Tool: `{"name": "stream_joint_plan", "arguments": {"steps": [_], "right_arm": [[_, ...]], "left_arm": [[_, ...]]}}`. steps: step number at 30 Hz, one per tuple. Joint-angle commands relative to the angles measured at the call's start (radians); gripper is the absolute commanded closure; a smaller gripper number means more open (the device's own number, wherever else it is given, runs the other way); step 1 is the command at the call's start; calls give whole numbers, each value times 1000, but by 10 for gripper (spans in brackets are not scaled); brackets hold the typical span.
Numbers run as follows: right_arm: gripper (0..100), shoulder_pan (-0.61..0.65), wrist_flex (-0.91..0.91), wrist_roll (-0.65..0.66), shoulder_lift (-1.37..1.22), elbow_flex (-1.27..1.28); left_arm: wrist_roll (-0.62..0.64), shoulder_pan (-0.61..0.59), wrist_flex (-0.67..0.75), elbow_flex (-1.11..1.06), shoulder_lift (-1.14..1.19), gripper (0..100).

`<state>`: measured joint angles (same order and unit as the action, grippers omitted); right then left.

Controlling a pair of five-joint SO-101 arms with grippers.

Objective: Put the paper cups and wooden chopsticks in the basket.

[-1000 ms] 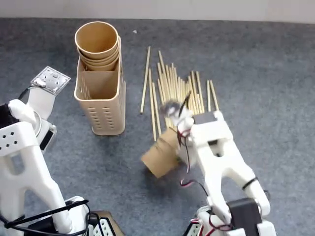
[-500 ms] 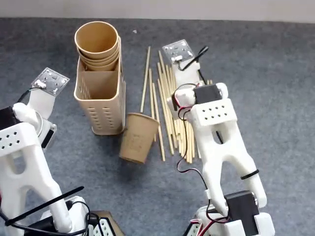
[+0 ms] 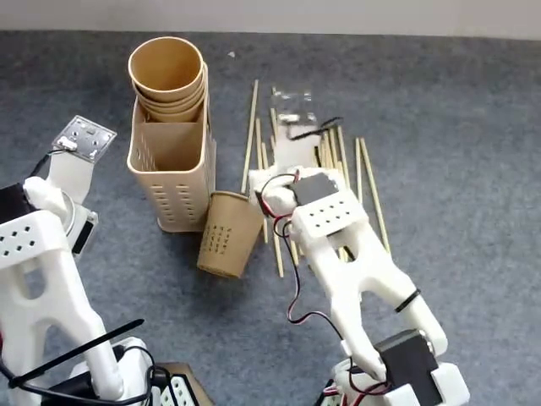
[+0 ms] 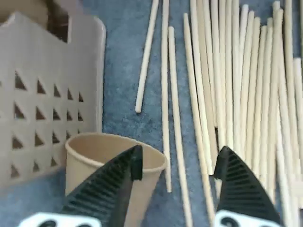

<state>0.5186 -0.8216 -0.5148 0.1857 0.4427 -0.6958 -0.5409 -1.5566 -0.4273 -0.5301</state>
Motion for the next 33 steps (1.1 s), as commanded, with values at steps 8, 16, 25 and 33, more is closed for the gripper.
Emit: {"name": "stream_joint_plan", "arguments": {"steps": [8, 16, 25, 33], "right_arm": [[741, 91, 59, -468, 7, 39], [741, 117, 61, -470, -117, 42], [745, 116, 54, -470, -298, -22], [968, 113, 54, -460, -300, -22]], "left_arm": [[14, -5, 9, 4, -24, 891], [14, -7, 6, 4, -24, 891], [14, -10, 9, 4, -24, 892], [14, -7, 11, 4, -24, 892]]}}
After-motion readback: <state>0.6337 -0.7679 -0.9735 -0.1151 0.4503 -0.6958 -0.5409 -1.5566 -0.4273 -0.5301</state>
